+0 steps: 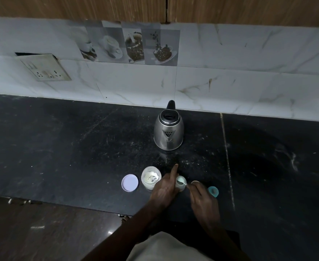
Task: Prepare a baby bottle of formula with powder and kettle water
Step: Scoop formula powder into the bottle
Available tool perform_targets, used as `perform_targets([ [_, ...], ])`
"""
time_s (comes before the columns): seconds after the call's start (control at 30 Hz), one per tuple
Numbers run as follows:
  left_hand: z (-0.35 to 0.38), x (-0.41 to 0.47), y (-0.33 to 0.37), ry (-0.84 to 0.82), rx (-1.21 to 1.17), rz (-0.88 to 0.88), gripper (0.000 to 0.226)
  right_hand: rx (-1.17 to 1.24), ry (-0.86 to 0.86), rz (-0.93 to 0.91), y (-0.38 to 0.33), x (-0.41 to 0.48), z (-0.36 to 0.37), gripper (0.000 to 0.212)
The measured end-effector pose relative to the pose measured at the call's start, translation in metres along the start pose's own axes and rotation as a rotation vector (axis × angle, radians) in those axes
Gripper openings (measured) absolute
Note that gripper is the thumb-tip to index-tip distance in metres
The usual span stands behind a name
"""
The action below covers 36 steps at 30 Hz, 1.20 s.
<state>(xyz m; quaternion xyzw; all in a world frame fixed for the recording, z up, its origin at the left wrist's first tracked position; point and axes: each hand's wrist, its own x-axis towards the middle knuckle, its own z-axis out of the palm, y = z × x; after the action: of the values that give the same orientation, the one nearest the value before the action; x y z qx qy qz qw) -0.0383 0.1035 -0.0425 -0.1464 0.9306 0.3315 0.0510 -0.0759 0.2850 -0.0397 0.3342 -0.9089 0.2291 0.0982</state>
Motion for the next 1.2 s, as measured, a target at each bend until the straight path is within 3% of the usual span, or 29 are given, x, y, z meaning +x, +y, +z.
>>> perform_targets([
  [0.33,-0.009,-0.001,0.011,-0.024,0.006,-0.024,0.094,-0.051,-0.041,-0.054,0.002,-0.004,0.002,0.027],
  [0.6,-0.006,0.001,0.009,-0.034,0.002,-0.063,0.096,0.054,-0.070,-0.040,0.005,0.007,-0.007,0.032],
  [0.73,0.000,0.001,0.006,-0.023,0.003,-0.052,0.094,0.048,-0.088,-0.057,0.010,0.009,-0.007,0.024],
  [0.9,0.008,0.000,0.002,0.005,0.007,-0.024,0.092,0.004,-0.102,-0.172,0.013,0.017,-0.008,0.022],
  [1.0,0.006,-0.004,0.004,0.009,-0.003,0.012,0.093,0.138,-0.051,-0.041,0.009,0.021,-0.012,0.015],
  [1.2,-0.014,-0.022,0.004,0.078,-0.099,0.132,0.089,0.591,0.059,0.521,-0.007,0.035,-0.034,0.018],
])
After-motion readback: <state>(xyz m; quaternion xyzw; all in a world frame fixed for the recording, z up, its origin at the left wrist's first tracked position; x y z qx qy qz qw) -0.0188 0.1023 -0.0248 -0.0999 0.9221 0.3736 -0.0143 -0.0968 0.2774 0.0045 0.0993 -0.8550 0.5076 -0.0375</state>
